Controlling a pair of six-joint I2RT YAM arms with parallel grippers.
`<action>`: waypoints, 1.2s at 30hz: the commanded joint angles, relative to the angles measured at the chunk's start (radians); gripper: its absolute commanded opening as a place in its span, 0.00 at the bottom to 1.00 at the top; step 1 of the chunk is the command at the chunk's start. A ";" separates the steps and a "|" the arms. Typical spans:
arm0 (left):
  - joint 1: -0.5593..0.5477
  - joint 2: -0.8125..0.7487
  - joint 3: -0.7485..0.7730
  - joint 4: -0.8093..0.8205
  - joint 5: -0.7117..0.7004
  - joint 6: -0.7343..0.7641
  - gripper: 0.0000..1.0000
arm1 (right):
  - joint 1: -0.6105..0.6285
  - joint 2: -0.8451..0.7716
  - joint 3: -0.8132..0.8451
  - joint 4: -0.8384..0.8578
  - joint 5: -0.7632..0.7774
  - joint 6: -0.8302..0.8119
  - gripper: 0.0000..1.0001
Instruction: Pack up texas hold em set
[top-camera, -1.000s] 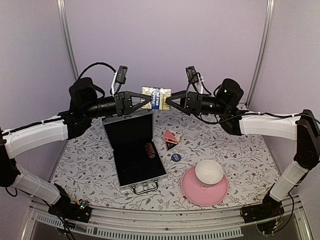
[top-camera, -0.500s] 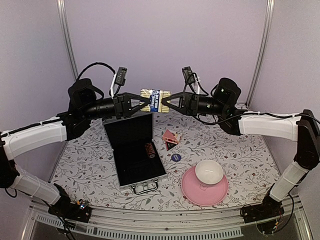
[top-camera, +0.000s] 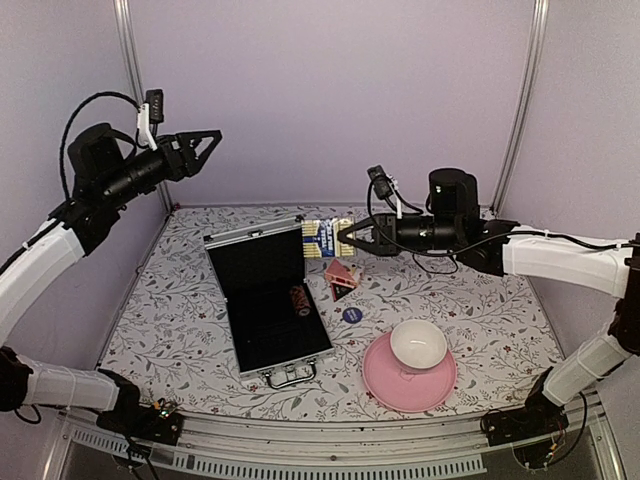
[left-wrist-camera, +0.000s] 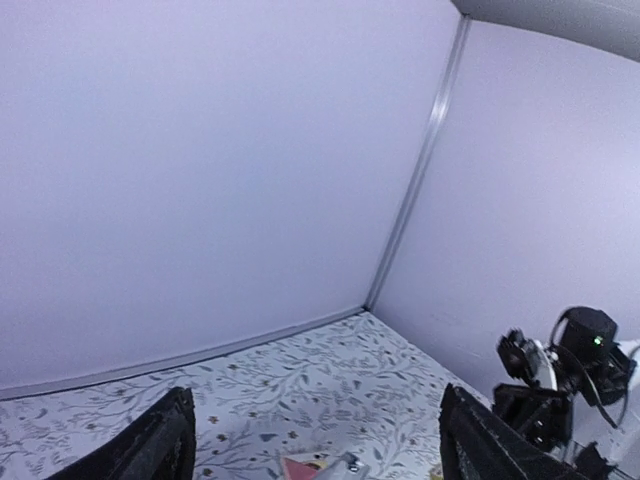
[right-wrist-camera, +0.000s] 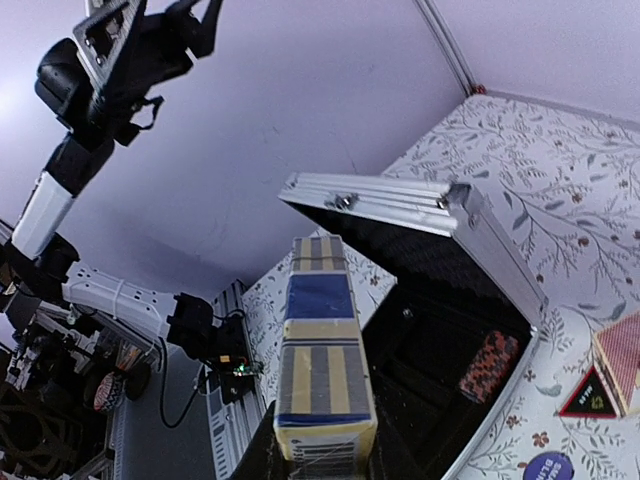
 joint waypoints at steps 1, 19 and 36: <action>0.136 -0.030 -0.072 -0.061 -0.212 0.020 0.84 | 0.048 -0.007 -0.046 -0.141 0.092 0.008 0.02; 0.245 -0.093 -0.757 0.564 -0.657 0.138 0.85 | 0.134 0.408 0.225 -0.127 0.119 0.249 0.02; 0.243 -0.059 -0.922 0.813 -0.619 0.173 0.84 | 0.158 0.684 0.481 -0.223 0.115 0.276 0.02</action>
